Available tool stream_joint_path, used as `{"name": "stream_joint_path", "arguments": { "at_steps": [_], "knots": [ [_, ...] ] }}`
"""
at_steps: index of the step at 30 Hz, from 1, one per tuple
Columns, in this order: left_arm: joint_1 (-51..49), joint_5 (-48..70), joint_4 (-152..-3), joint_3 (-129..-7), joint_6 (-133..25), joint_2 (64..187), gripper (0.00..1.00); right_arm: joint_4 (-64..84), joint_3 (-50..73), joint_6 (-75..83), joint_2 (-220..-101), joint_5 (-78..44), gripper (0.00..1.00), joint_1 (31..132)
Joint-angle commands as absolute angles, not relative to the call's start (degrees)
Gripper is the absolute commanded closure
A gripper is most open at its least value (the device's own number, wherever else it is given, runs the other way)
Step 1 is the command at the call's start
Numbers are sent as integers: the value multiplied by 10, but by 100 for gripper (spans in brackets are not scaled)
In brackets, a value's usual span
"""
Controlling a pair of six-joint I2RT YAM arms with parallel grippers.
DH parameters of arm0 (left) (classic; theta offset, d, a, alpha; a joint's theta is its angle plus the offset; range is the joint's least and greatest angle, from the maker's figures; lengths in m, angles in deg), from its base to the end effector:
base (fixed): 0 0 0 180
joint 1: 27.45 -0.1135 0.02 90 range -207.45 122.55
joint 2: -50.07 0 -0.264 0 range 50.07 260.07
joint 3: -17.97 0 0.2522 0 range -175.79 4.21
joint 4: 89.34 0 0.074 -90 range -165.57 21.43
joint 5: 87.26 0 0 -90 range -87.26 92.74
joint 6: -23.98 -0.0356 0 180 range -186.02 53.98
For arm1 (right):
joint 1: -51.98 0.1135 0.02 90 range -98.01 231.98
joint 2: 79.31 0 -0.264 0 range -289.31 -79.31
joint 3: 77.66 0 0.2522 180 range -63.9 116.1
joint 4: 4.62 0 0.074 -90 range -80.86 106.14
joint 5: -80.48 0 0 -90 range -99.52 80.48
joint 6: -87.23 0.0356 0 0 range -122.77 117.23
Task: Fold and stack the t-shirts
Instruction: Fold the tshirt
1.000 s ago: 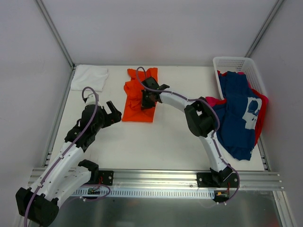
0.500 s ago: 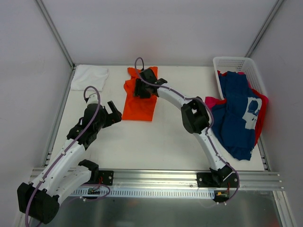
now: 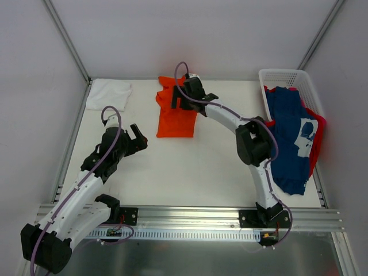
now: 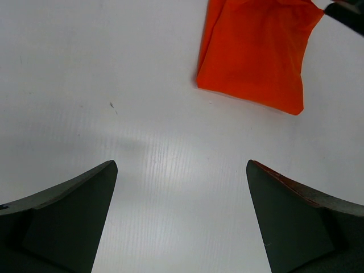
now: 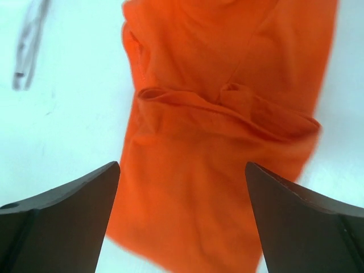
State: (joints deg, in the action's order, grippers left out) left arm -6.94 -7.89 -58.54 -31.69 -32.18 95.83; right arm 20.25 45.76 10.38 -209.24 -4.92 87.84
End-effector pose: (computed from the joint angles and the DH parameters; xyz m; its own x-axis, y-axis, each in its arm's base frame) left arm 0.1752 -0.0585 0.2705 -0.4579 -0.4131 -0.7872 -0.0779 0.9007 -0.4273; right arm 0.4340 0.3102 0.2303 -0.5312 -0.1041 -0.8408 -0.4186 0.8951 0.1536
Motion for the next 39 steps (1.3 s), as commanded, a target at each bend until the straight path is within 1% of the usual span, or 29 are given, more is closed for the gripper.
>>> {"name": "stream_joint_path", "arguments": {
  "at_steps": [1,3,6,7,9,10,11,12,13,14,16,19,21,25,28,31,32,35,39],
  "knots": [
    [-73,-68,-593,-315,-312,965,1,125,407,68,-1909,-29,2,895],
    [-71,-65,-598,-311,-309,961,1,148,382,52,-1870,-20,2,913],
    [-71,-67,-612,-295,-306,963,1,221,374,37,-1821,8,1,939],
    [-71,-66,-624,-291,-306,969,1,257,358,38,-1811,22,1,943],
    [-71,-60,-644,-279,-310,997,1,265,308,57,-1760,53,1,948],
    [-71,-39,-684,-274,-314,1009,1,205,204,81,-1732,51,2,948],
    [-71,-20,-713,-260,-325,1021,1,151,136,92,-1667,37,2,947],
    [-72,4,-746,-252,-331,1045,1,95,67,103,-1637,26,2,948],
    [-78,69,-833,-243,-341,1059,1,5,-40,127,-1613,16,2,947],
    [-79,99,-876,-227,-345,1090,1,-16,-76,138,-1582,16,2,947],
    [-80,156,-957,-235,-345,1129,1,-28,-132,162,-1574,11,2,947],
    [-81,181,-980,-282,-347,1240,1,-30,-159,180,-1590,-11,2,945],
    [-81,178,-982,-313,-346,1291,1,-43,-169,188,-1610,-33,2,942],
    [-83,162,-982,-345,-340,1343,1,-90,-180,203,-1641,-70,2,927],
    [-87,143,-982,-353,-332,1366,1,-118,-183,223,-1673,-98,3,902],
    [-88,90,-974,-347,-310,1369,1,-137,-177,232,-1706,-126,3,891],
    [-89,49,-975,-342,-303,1366,1,-141,-170,234,-1716,-129,3,884],
    [-89,5,-972,-332,-282,1362,2,-154,-160,240,-1750,-144,3,871],
    [-89,-50,-935,-354,-263,1373,1,-179,-128,259,-1798,-173,4,856]
  ]
}}
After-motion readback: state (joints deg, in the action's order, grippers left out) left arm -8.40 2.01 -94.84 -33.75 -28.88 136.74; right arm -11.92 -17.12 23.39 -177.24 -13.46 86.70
